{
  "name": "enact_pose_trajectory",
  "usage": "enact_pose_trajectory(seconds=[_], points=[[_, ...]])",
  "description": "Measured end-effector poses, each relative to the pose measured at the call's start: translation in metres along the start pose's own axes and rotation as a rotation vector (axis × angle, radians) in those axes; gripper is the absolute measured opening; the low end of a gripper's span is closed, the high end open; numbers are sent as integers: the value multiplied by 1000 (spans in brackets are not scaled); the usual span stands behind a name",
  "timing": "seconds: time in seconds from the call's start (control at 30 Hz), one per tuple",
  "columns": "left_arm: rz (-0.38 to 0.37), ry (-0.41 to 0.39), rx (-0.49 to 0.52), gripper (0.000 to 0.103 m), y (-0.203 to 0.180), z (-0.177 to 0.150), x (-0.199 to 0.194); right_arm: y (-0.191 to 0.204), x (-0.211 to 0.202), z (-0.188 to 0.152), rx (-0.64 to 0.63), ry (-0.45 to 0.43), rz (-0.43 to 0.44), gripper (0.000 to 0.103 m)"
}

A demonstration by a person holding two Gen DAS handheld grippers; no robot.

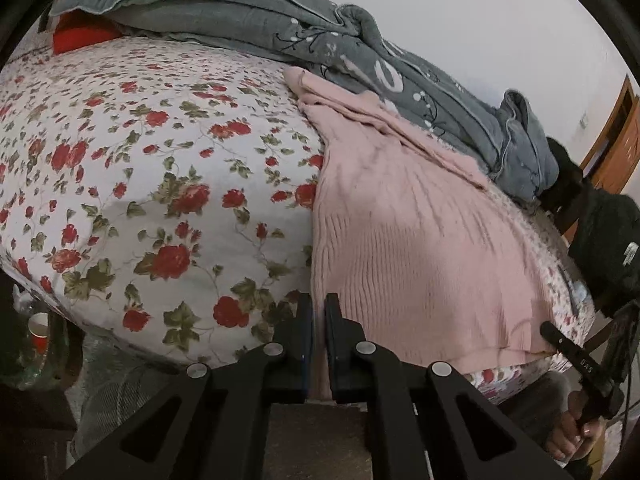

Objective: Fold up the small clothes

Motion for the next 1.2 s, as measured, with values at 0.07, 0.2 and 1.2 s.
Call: enact_pose_trajectory(seconds=[0.07,0.2,1.2], points=[[11,11,-1,9,0,-2,2,2,4,-2,-5,25,-1,6],[15,22,-26,10,5,-3,4,-4,6,-4,23,29,10,9],[92,-16,95,27,-9,-4,2,4,10,-6,-23,34,-29,13]])
Point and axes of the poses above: each gripper's, at about its wrist camera, not at the fingertips, and x roughly the way its jaws point, y to its left, z to its top, the point moved 5 cm from there along x, roughly the way its jaws point, and after that the axes turned 9 degrees about z, right-handed, at the moved point
